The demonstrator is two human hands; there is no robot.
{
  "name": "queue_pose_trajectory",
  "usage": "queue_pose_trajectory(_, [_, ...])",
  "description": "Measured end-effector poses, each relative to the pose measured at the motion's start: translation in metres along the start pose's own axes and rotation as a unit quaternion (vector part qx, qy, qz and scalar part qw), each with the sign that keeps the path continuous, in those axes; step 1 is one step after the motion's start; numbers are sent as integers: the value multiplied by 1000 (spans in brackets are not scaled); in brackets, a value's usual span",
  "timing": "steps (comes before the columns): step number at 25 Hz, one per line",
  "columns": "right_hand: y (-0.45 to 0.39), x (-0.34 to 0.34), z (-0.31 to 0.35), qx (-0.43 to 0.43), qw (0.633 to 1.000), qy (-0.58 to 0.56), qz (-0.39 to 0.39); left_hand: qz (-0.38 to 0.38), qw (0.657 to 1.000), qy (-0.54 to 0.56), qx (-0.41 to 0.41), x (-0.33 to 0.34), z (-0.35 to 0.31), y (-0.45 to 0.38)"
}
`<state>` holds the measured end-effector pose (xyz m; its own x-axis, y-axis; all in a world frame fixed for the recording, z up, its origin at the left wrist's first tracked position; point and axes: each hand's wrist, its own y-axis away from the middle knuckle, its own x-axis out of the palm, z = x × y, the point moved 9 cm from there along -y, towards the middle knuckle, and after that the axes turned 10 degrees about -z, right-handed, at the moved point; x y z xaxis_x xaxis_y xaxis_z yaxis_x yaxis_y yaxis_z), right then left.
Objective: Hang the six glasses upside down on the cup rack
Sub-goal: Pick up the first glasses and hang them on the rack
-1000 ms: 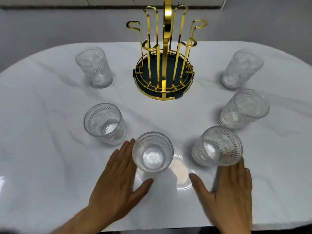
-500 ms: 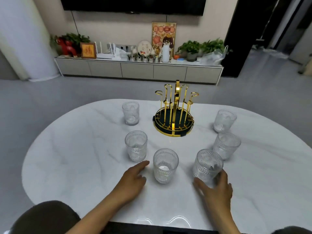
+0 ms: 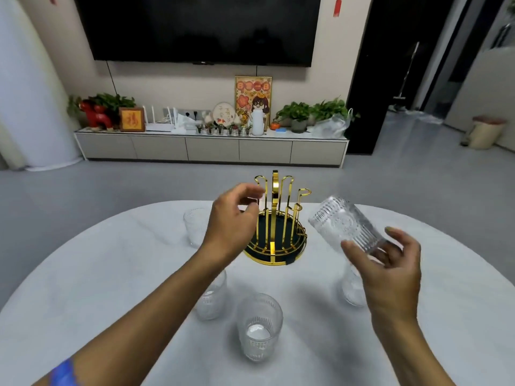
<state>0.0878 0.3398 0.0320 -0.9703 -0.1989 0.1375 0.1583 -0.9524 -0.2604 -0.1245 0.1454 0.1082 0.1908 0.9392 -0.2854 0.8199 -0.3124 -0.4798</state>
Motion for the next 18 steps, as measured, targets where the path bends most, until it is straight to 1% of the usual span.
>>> queue_pose_trajectory(2, [-41, 32, 37, -89, 992, 87, 26, 54, 992, -94, 71, 40, -3, -43])
queue_pose_trajectory(3, [-54, 52, 47, -125, 982, 133, 53, 102, 976, -156, 109, 60, 3, -57])
queue_pose_trajectory(5, [-68, 93, 50, -182, 954, 207, 117, 207, 927, -265, 165, 93, 25, -74])
queue_pose_trajectory(6, [-67, 110, 48, -213, 936, 242, 144, 239, 910, -290, 175, 100, 36, -79])
queue_pose_trajectory(7, [-66, 125, 44, -244, 916, 271, 165, 252, 904, -297, 174, 104, 44, -84])
queue_pose_trajectory(9, [-64, 148, 32, -284, 888, 308, 191, 242, 908, -292, 176, 106, 52, -93])
queue_pose_trajectory(12, [-61, 173, 12, -293, 859, 347, 238, 210, 914, -290, 190, 105, 57, -96])
queue_pose_trajectory(15, [-50, 188, -8, -302, 828, 382, 278, 189, 932, -258, 168, 101, 62, -100])
queue_pose_trajectory(18, [-50, 191, -17, -290, 826, 386, 293, 180, 935, -257, 166, 101, 65, -100])
